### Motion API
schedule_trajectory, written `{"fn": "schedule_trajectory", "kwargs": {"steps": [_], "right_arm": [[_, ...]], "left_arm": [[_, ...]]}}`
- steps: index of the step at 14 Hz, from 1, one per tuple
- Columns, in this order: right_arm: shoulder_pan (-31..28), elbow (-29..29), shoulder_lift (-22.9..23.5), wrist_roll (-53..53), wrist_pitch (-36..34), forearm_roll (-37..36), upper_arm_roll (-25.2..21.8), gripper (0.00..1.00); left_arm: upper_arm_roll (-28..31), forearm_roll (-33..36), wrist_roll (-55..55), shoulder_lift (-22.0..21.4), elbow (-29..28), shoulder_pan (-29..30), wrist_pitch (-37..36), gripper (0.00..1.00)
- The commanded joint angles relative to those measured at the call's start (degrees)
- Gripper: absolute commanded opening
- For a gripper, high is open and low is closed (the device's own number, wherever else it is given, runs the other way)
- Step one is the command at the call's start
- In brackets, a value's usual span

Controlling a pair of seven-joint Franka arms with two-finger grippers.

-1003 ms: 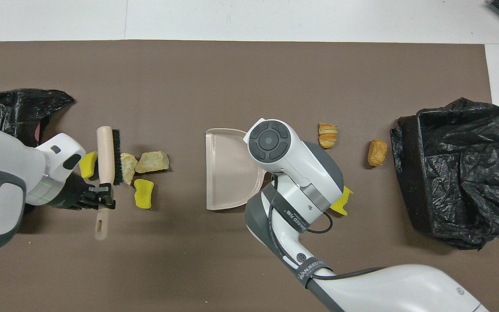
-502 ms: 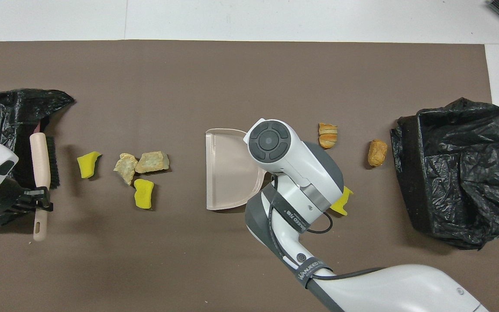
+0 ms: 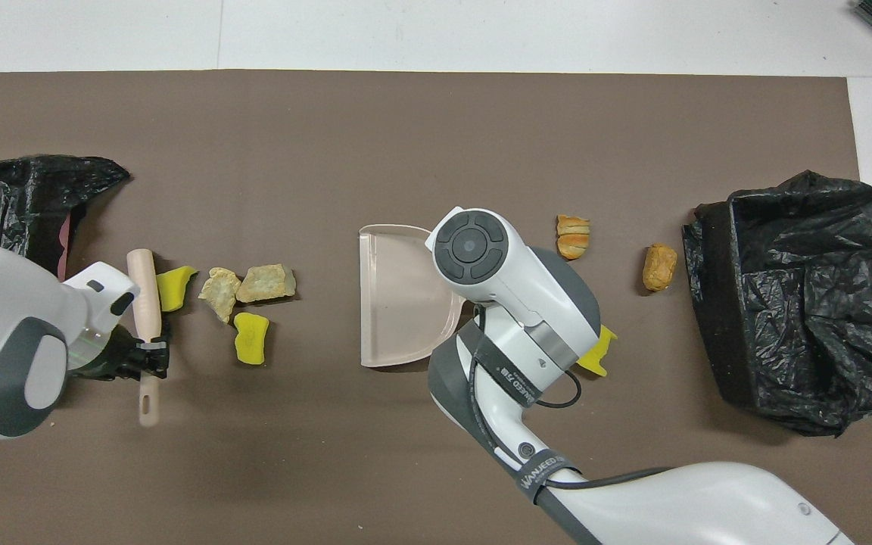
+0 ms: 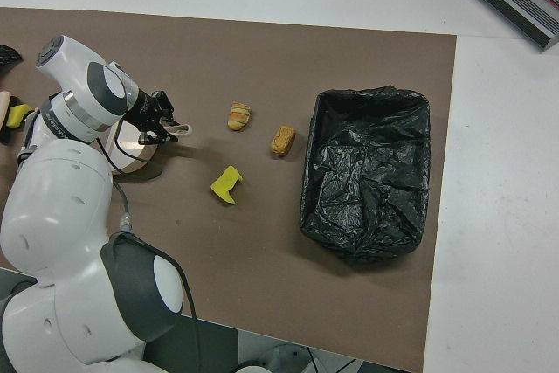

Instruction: Sweep and dump trash in bin

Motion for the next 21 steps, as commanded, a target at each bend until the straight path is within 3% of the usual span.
{"fn": "schedule_trajectory", "kwargs": {"steps": [1,7,14,18,21], "right_arm": [[-0.4,-1.8,-1.5,-0.9,0.0,-0.5,0.5,0.0],[-0.4,-1.8,-1.5,-0.9,0.1,-0.6,0.6,0.0],[-0.4,-1.8,-1.5,-0.9,-0.1,-0.6,0.5,0.0],[-0.4,-1.7,-1.5,-0.9,-0.1,-0.6,0.5,0.0],[-0.4,-1.6,-1.5,-0.9,-0.3,-0.7,0.5,0.0]], "left_arm": [[0.6,1.2,-7.8,-2.5,-2.8,-6.0,1.2,0.0],[0.5,-7.9,-18.9,-0.8,-2.7,-18.6,5.5,0.0],[0.1,-19.6,-18.7,1.8,1.6,-31.3,10.3,0.0],[0.1,-19.8,-18.2,4.1,6.7,-33.5,9.4,0.0],[1.0,-19.6,-18.3,2.6,9.1,-31.8,7.2,0.0]]}}
